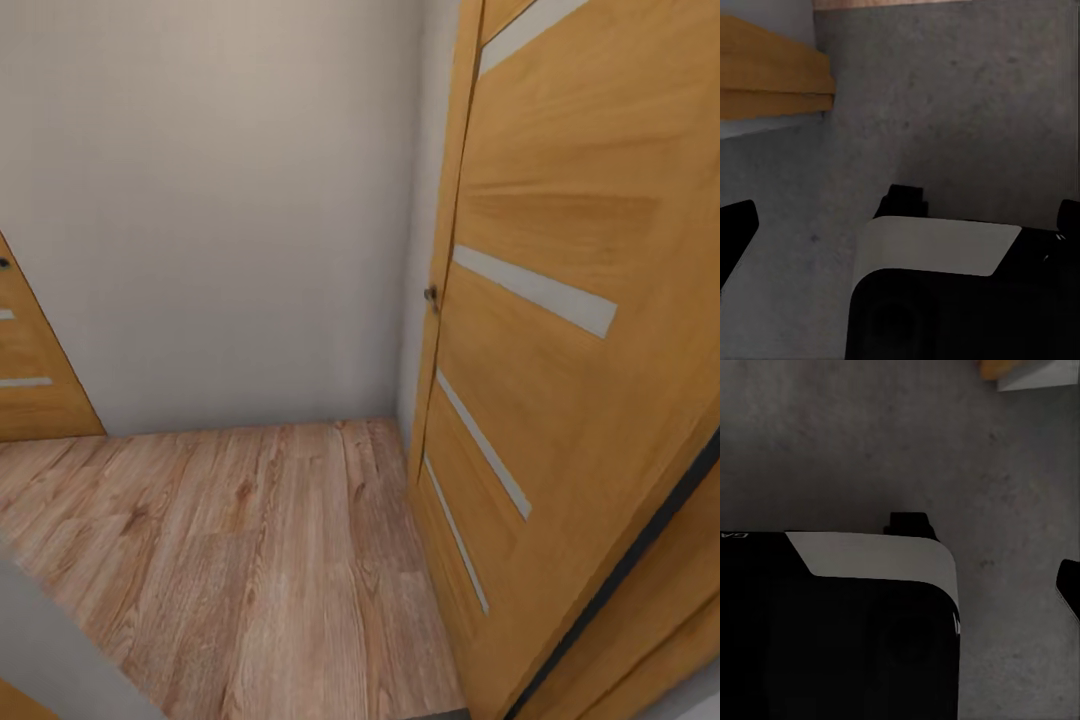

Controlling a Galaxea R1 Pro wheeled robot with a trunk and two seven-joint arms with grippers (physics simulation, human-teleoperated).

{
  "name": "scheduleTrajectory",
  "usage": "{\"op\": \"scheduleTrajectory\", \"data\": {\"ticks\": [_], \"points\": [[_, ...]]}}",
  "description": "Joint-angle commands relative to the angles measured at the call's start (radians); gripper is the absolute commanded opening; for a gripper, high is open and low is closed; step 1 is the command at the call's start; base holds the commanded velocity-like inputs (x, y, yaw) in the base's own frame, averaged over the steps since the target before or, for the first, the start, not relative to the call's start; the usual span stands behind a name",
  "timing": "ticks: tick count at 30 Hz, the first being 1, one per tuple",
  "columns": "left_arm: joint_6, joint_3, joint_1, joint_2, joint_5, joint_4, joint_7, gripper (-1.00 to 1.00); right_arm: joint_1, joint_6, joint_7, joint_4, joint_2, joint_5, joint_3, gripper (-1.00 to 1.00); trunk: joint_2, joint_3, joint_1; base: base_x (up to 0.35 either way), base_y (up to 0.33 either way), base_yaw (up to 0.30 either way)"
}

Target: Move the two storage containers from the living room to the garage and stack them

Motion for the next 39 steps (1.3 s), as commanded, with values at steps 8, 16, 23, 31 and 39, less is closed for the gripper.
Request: {"op": "scheduleTrajectory", "data": {"ticks": [8,16,23,31,39], "points": [[0.003,-0.004,0.000,-0.001,0.011,-0.001,0.003,1.00,-0.001,-0.005,-0.001,0.003,0.001,-0.008,0.008,1.00,0.000,-0.001,0.001,0.321,0.000,0.046],[0.003,-0.004,0.000,-0.001,0.011,-0.001,0.003,1.00,-0.001,-0.005,-0.001,0.003,0.001,-0.008,0.008,1.00,0.000,-0.005,0.001,0.321,0.000,0.259],[0.002,-0.004,0.000,-0.001,0.012,-0.001,0.003,1.00,-0.001,-0.005,0.000,0.003,0.000,-0.008,0.008,1.00,0.000,-0.006,0.001,0.194,0.000,0.133],[0.002,-0.004,0.000,-0.001,0.012,-0.001,0.003,1.00,-0.001,-0.005,-0.001,0.003,0.000,-0.008,0.008,1.00,0.000,-0.007,0.001,0.014,0.000,0.051],[0.002,-0.004,0.000,-0.001,0.012,-0.001,0.003,1.00,-0.001,-0.005,0.000,0.003,0.000,-0.008,0.008,1.00,0.000,-0.008,0.001,0.000,0.000,0.231]]}}
